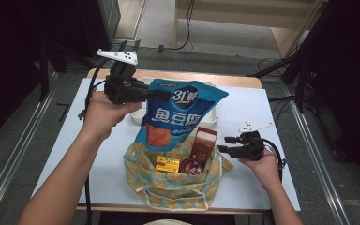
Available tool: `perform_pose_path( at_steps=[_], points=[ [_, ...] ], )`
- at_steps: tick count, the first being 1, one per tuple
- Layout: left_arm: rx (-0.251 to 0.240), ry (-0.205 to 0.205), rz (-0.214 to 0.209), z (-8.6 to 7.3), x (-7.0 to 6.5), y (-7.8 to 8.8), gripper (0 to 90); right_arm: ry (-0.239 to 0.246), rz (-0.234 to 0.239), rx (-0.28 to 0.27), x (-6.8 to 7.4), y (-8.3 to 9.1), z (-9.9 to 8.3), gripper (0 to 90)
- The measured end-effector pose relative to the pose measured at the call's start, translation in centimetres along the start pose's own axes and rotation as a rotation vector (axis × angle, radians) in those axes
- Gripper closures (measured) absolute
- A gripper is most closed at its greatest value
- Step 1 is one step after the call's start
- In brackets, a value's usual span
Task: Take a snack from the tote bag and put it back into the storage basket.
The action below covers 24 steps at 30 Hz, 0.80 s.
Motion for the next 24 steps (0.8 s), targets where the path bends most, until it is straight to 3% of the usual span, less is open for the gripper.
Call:
perform_pose_path(
  at_steps=[5, 24],
  points=[
    [0.0, -0.004, 0.03, 0.4, 0.5, 1.0, 89.3, -0.017, 0.005, -0.004, 0.1, 0.0, 0.1, 47.0],
    [-0.038, 0.03, 0.124, 0.3, 3.1, 5.0, 89.4, 0.011, 0.008, -0.003, 0.3, -0.2, 0.2, 47.0]
  ],
)
Point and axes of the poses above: each handheld gripper's, and its own axes: y roughly backward along the jaws, z roughly out of its top, x roughly to its left, the point moved 9 cm from there along -y, roughly forward along the jaws, and after that the axes turned 8 degrees about -x, right-handed, at the moved point
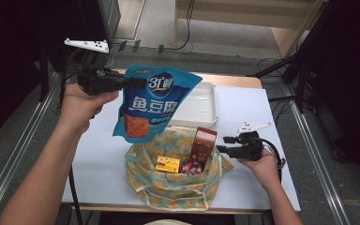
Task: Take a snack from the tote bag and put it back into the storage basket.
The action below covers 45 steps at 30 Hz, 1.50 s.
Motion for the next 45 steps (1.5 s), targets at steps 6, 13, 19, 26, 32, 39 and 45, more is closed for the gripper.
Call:
perform_pose_path(
  at_steps=[6, 13, 19, 26, 32, 39, 45],
  points=[
    [0.003, 0.011, 0.028, 0.0, 1.0, 0.7, 89.3, 0.004, 0.001, -0.001, 0.0, -0.2, 0.1, 47.0],
    [0.004, 0.028, 0.056, 0.2, 2.3, 1.0, 89.3, 0.016, 0.005, -0.006, 0.0, -0.3, 0.4, 47.1],
    [0.014, 0.026, 0.096, 1.0, 3.6, 1.0, 89.4, 0.011, 0.006, -0.003, 0.1, -0.4, 0.4, 47.1],
    [0.02, 0.039, 0.121, 1.5, 5.4, 0.5, 89.4, 0.012, 0.008, -0.003, 0.1, -0.4, 0.4, 47.1],
    [0.029, 0.046, 0.148, 2.1, 7.0, -0.5, 89.3, 0.011, 0.01, -0.005, 0.1, -0.4, 0.4, 47.1],
    [0.028, 0.058, 0.15, 2.7, 8.4, -1.8, 89.3, 0.014, 0.016, -0.005, 0.3, -0.4, 0.4, 47.1],
    [0.031, 0.068, 0.154, 3.0, 9.4, -3.4, 89.3, 0.011, 0.016, -0.006, 0.3, -0.4, 0.4, 47.1]
  ],
)
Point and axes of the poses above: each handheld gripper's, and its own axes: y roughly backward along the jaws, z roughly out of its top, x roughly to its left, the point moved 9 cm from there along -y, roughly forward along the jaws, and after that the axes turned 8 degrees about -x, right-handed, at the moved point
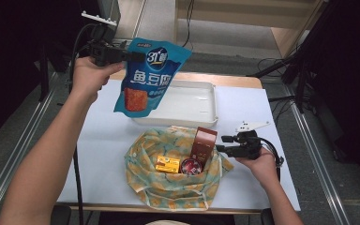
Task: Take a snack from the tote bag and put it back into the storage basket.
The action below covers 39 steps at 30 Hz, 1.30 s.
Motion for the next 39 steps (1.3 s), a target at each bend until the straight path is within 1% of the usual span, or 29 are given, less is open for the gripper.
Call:
perform_pose_path(
  at_steps=[3, 5, 6, 7, 8, 9, 10, 11, 14, 17, 20, 24, 26, 28, 34, 35, 38, 39],
  points=[
    [0.01, 0.003, 0.003, 0.0, 0.5, -1.3, 89.3, 0.002, 0.002, -0.002, 0.0, 0.0, 0.1, 47.1],
    [0.009, 0.015, -0.004, 0.0, 0.9, -2.3, 89.3, 0.003, 0.002, -0.002, -0.1, 0.0, 0.1, 47.1],
    [0.009, 0.015, -0.004, 0.0, 0.9, -2.3, 89.3, 0.002, -0.001, -0.002, -0.1, 0.0, 0.1, 47.1],
    [0.008, 0.026, -0.017, 0.0, 1.2, -3.0, 89.3, 0.0, -0.002, -0.003, -0.1, 0.1, 0.1, 47.1],
    [0.008, 0.026, -0.017, 0.0, 1.2, -3.0, 89.3, 0.0, -0.002, -0.003, -0.1, 0.1, 0.1, 47.1],
    [0.009, 0.027, -0.013, 0.0, 1.3, -3.4, 89.3, -0.004, -0.003, 0.001, -0.1, 0.1, 0.0, 47.1],
    [0.005, 0.036, -0.019, -0.1, 1.6, -4.1, 89.3, -0.003, -0.003, 0.002, -0.1, 0.1, 0.0, 47.0],
    [0.005, 0.036, -0.019, -0.1, 1.6, -4.1, 89.3, -0.002, -0.003, 0.002, -0.1, 0.1, -0.1, 47.1],
    [0.008, 0.044, -0.019, -0.2, 1.8, -5.1, 89.3, -0.001, -0.001, 0.006, 0.0, 0.2, -0.2, 47.1],
    [0.008, 0.031, -0.019, -0.1, 1.9, -5.8, 89.3, 0.003, 0.0, 0.008, 0.0, 0.2, -0.3, 47.1],
    [0.006, 0.042, -0.02, -0.2, 2.1, -6.7, 89.3, 0.002, -0.005, 0.011, 0.0, 0.2, -0.4, 47.1],
    [0.019, 0.026, -0.01, -0.6, 2.3, -8.1, 89.3, -0.003, -0.005, 0.013, 0.0, 0.3, -0.4, 47.1],
    [0.025, 0.011, -0.008, -0.8, 2.2, -8.6, 89.3, -0.001, -0.006, 0.015, 0.0, 0.3, -0.5, 47.1],
    [0.025, 0.01, 0.0, -1.0, 2.3, -9.2, 89.3, -0.001, -0.007, 0.015, 0.0, 0.3, -0.5, 47.1],
    [0.036, 0.014, 0.01, -1.8, 2.8, -9.8, 89.2, 0.0, -0.004, 0.017, 0.0, 0.2, -0.5, 47.1],
    [0.025, 0.025, 0.011, -1.8, 3.0, -9.6, 89.2, 0.0, -0.002, 0.017, 0.0, 0.2, -0.5, 47.1],
    [0.02, 0.034, 0.006, -1.9, 3.2, -9.5, 89.2, -0.001, -0.001, 0.021, 0.1, 0.2, -0.6, 47.1],
    [0.019, 0.031, 0.012, -2.0, 3.3, -9.3, 89.1, 0.002, -0.002, 0.022, 0.0, 0.2, -0.6, 47.1]
  ],
)
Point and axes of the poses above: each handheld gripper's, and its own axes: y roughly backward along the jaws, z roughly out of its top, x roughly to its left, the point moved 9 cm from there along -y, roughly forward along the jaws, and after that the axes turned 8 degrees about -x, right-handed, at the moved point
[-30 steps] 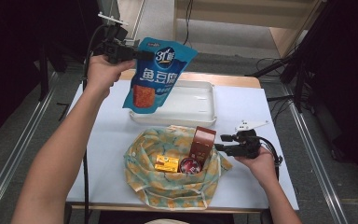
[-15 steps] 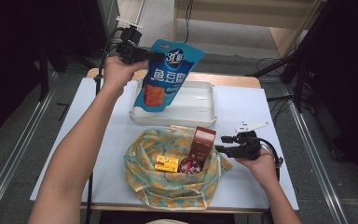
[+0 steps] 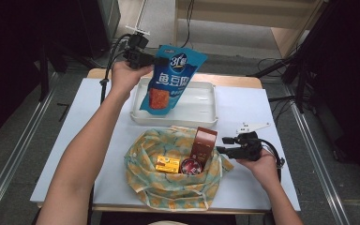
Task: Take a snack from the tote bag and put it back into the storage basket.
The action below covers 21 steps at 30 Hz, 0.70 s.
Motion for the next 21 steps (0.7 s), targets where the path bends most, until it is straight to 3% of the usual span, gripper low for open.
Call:
perform_pose_path(
  at_steps=[8, 12, 21],
  points=[
    [0.032, -0.039, 0.057, -1.5, 1.0, 1.3, 88.8, 0.006, -0.003, 0.007, 0.0, -0.1, -0.1, 47.1],
    [0.013, -0.023, 0.055, -2.0, 1.4, 2.0, 88.8, 0.005, -0.005, 0.009, 0.0, -0.1, -0.1, 47.1],
    [0.028, -0.037, 0.079, -3.0, 2.0, 2.3, 88.4, 0.009, -0.008, 0.017, 0.1, -0.2, -0.2, 47.2]
  ],
)
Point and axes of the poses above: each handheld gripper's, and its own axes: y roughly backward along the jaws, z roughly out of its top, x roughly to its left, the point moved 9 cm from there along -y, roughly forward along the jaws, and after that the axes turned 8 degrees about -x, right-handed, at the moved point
